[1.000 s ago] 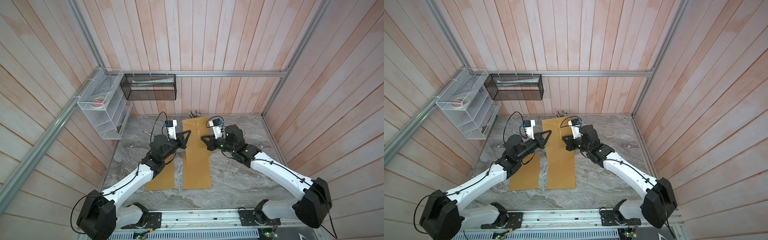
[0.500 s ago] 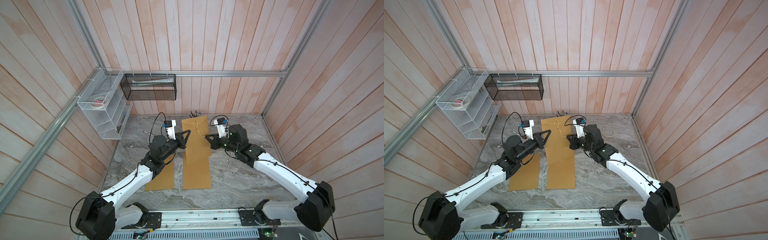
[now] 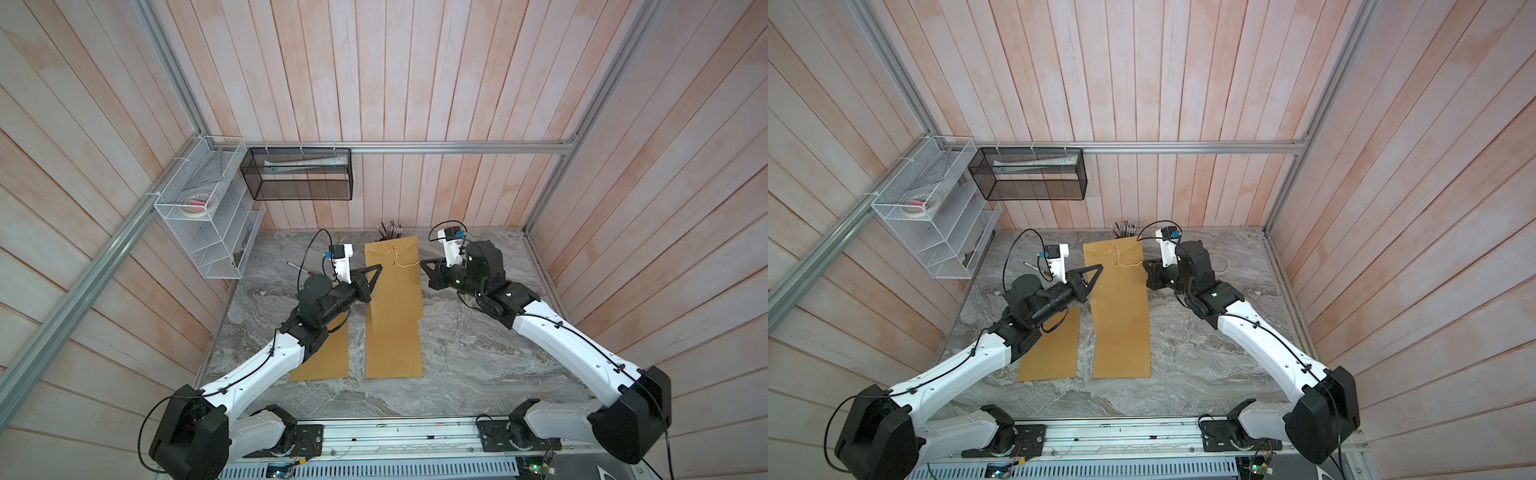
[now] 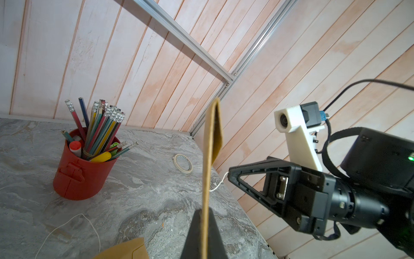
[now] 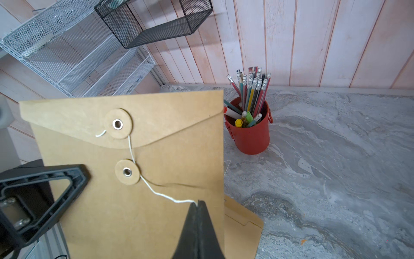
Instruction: Open the file bag
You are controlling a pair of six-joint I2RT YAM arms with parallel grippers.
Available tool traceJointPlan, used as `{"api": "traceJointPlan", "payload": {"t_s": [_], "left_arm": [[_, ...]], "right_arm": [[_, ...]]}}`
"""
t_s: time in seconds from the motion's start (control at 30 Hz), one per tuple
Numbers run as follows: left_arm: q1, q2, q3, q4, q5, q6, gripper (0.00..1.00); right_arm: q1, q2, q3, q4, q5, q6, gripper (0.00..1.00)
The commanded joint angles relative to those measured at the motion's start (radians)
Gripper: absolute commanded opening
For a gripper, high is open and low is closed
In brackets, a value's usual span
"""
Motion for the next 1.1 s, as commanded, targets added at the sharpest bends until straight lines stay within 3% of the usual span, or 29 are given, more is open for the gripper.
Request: {"api": "traceJointPlan", "payload": {"t_s": [0.0,1.07], "left_arm": [[0.005,-0.013,-0.013,0.038,0.050,0.000,0.00],[-0.069,0.083,-0.015,0.113,0.106,-0.024,0.00]], "right_arm": [[-0.005,-0.005,0.045,-0.027,0.015,-0.028,0.00],[0.038,0.095,0.217,-0.039,-0.046,-0.068,0.00]]}}
